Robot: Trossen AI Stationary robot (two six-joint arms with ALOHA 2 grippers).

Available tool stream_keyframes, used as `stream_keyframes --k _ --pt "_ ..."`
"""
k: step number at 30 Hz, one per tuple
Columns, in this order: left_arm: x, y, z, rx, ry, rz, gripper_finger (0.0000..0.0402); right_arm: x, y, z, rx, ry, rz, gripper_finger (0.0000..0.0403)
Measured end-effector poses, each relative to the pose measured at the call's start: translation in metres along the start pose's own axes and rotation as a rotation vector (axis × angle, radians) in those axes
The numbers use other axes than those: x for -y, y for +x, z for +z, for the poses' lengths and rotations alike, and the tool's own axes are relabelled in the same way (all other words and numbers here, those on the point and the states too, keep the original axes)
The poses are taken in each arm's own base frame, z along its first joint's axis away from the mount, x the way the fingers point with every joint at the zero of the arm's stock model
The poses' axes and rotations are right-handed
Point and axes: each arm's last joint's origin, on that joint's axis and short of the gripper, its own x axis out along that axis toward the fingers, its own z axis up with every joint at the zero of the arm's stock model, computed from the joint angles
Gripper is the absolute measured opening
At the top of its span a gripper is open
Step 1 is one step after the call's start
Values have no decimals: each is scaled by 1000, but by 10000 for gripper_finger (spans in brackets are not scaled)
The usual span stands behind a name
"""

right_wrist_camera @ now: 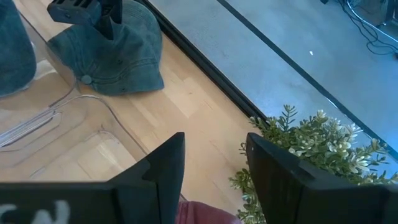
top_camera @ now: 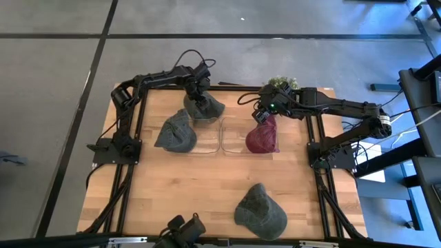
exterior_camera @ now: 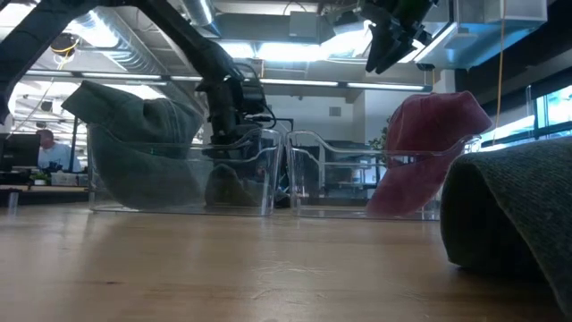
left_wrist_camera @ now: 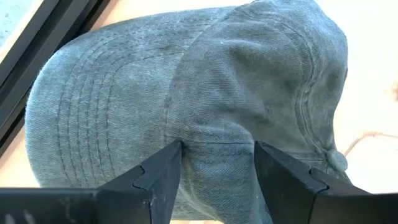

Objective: Pick & Place hat
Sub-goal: Put the top black cap into the left transparent bin

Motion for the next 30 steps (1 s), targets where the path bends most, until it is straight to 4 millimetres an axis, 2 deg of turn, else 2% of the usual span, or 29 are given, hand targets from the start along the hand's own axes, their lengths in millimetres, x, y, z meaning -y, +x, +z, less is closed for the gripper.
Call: stream_keyframes --k 6,10,16,22,24,27,30 --pt "0 0 0 4 6 9 190 0 0 0 0 0 0 172" --pt "-1 0 0 1 48 51 171 0 0 0 0 0 0 172" --pt "-1 0 1 2 94 109 107 0 0 0 0 -1 0 172" --pt "-1 1 2 9 118 113 20 0 0 0 0 -4 0 172" --pt "-1 -1 2 13 124 115 9 0 0 0 0 -4 0 172" --pt "0 -10 6 35 140 128 7 0 0 0 0 -5 0 172" --pt "2 -33 17 110 163 139 5 0 0 0 0 -5 0 172"
